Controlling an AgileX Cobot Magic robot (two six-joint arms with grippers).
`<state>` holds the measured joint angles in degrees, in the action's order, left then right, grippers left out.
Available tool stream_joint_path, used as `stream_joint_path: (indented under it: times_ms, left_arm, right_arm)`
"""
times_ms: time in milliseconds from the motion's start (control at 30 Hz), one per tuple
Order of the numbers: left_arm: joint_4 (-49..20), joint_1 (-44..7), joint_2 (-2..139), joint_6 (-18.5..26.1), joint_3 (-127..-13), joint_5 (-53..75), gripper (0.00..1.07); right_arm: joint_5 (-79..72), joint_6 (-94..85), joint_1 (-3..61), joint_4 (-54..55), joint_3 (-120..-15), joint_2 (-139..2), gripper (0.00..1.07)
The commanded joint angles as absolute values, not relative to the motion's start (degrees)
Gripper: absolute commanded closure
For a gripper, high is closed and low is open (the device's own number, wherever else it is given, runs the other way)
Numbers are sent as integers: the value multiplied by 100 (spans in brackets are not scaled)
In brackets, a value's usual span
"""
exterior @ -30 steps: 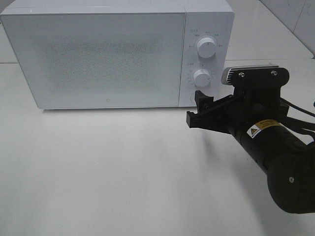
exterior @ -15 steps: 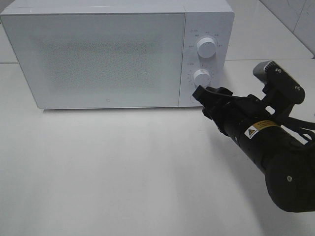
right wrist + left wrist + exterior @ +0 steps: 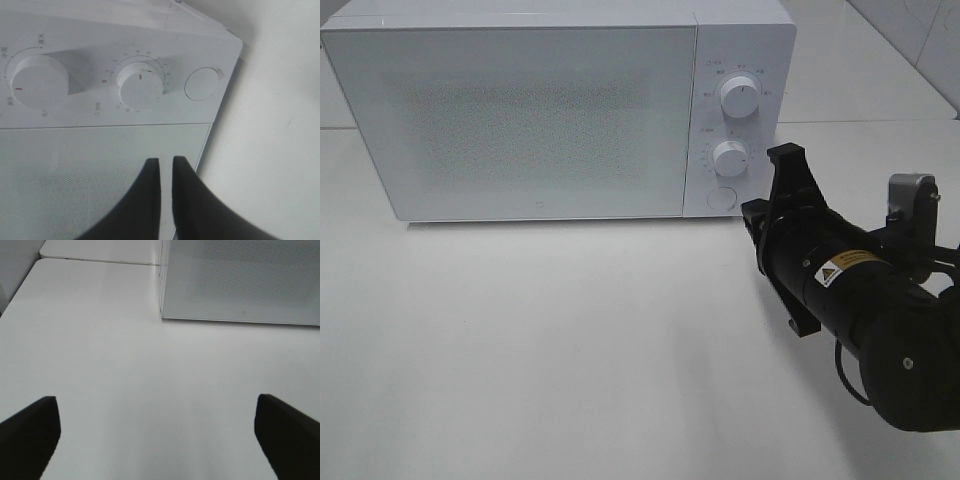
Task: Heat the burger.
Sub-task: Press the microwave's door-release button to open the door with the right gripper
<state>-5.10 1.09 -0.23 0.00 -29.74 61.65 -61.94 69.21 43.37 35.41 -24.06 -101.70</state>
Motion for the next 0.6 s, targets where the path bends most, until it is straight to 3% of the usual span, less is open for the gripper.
stream_joint_path:
  times_ms: [33, 600]
  left_arm:
    - [-550, 120, -115, 0, -2956, 6102, 9]
    - [-550, 120, -115, 0, -2956, 6102, 9]
  right_arm:
    - [-5964, 7265, 4366, 3507, -2447, -10136, 107]
    - [-5403, 7511, 4137, 3627, -3088, -10697, 107]
